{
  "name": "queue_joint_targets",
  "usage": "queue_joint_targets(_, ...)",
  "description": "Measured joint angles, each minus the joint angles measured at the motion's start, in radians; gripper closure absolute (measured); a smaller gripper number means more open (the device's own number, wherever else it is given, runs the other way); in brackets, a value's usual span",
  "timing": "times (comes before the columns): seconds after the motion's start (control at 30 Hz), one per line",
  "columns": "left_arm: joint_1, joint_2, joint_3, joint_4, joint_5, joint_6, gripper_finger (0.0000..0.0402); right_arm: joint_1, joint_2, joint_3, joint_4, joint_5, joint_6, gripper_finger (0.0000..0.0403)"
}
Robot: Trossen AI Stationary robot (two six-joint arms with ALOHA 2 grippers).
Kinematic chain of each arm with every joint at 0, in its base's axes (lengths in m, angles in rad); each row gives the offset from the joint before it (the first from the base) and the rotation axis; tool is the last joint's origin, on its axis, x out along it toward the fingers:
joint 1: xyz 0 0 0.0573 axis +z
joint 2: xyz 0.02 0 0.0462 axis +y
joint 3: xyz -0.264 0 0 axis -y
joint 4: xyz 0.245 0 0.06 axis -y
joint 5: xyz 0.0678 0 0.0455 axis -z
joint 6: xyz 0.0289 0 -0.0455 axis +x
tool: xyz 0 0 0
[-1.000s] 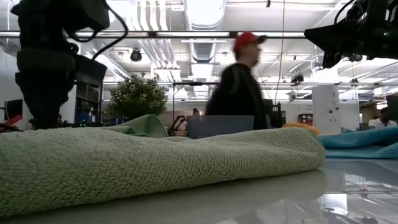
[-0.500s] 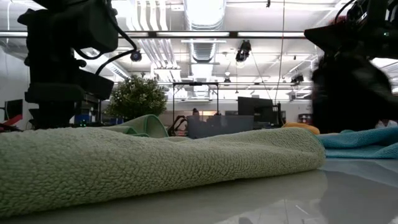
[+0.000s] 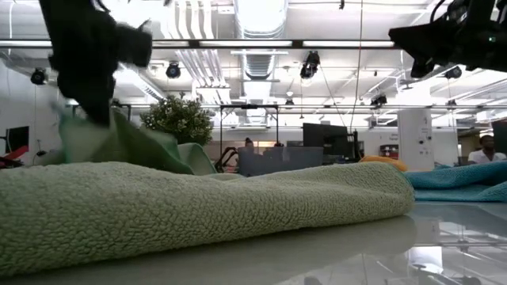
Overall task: Fold microfiber towels
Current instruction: Fold the left green towel
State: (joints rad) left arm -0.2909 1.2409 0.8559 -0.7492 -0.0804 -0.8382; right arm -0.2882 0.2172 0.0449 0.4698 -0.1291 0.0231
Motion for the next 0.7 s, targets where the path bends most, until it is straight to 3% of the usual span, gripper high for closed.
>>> queue_joint_targets(0.37,-0.03,-0.199,0.041,0.011,0.021,0.009,0.0401,0.001,0.232,0.186,-0.008,-0.054,0.001,0.0382)
queue_joint_targets(0.7,-0.031,-0.226,0.038,0.007,0.021,0.008,0.0401,0.022,0.522,0.349,-0.007,-0.089,0.002,0.0285)
